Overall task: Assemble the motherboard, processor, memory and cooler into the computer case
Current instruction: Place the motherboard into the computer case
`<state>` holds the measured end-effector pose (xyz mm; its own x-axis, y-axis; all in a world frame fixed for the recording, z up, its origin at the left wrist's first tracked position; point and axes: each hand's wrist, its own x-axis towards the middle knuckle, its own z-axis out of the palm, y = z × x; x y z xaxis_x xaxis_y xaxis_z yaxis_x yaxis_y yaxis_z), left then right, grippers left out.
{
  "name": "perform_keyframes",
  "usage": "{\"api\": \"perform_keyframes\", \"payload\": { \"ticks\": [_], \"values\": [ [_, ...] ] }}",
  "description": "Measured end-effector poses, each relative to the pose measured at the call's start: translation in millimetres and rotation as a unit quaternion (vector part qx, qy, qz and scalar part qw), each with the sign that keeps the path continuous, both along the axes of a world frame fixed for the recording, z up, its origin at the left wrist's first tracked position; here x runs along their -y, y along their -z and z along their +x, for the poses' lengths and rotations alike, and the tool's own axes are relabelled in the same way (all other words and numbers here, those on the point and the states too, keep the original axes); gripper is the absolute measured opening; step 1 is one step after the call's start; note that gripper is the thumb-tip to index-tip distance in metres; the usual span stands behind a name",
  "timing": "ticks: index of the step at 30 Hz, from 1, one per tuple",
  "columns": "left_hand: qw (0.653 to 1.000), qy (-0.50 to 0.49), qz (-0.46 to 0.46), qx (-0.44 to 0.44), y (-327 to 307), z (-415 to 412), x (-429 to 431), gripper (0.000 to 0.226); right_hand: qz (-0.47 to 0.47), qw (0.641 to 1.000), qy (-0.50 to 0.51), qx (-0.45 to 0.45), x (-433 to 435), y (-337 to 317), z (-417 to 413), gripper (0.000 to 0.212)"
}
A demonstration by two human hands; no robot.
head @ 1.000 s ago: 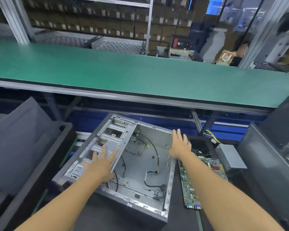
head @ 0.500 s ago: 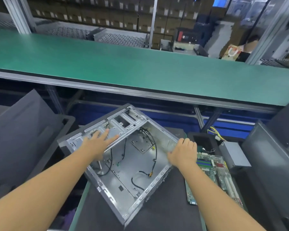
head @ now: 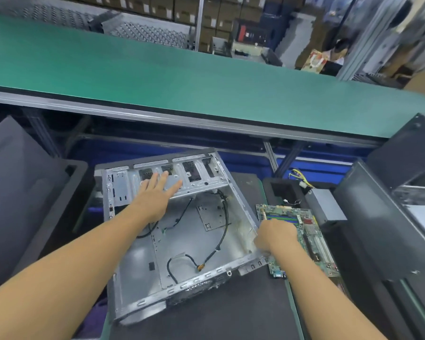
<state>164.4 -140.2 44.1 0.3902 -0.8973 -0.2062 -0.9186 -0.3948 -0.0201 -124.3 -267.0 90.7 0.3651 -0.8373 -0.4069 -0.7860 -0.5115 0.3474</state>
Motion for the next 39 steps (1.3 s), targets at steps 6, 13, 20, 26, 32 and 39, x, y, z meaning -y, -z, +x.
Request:
{"api": "perform_keyframes", "payload": {
  "ticks": [6,13,20,26,32,39],
  "values": [
    [0.999,0.039,-0.014,0.004,2.9,-4.4,15.4,0.107,0.062,0.996,-0.009,-0.058,-12.2,-10.8,-9.6,0.039],
    [0.996,0.077,-0.033,-0.01,4.5,-15.4,24.2,0.104,0.158,0.984,0.046,-0.074,-15.3,-17.9,-25.0,0.014],
    [0.994,0.079,-0.05,-0.056,-5.9,-26.0,22.9,0.103,0.168,0.924,0.126,0.321,-9.4,-7.4,-8.3,0.045],
    [0.99,0.103,-0.059,-0.076,-6.0,-43.9,30.6,0.103,0.123,0.917,0.132,0.356,-19.4,15.2,-27.4,0.053],
    [0.99,0.115,-0.057,-0.064,-4.7,-63.0,37.6,0.102,0.099,0.916,0.142,0.362,-14.8,25.9,-47.1,0.054],
    [0.977,0.153,-0.142,0.04,-2.6,-89.7,22.6,0.085,0.094,0.915,0.135,0.368,-11.2,32.2,-55.9,0.058]
  ]
}}
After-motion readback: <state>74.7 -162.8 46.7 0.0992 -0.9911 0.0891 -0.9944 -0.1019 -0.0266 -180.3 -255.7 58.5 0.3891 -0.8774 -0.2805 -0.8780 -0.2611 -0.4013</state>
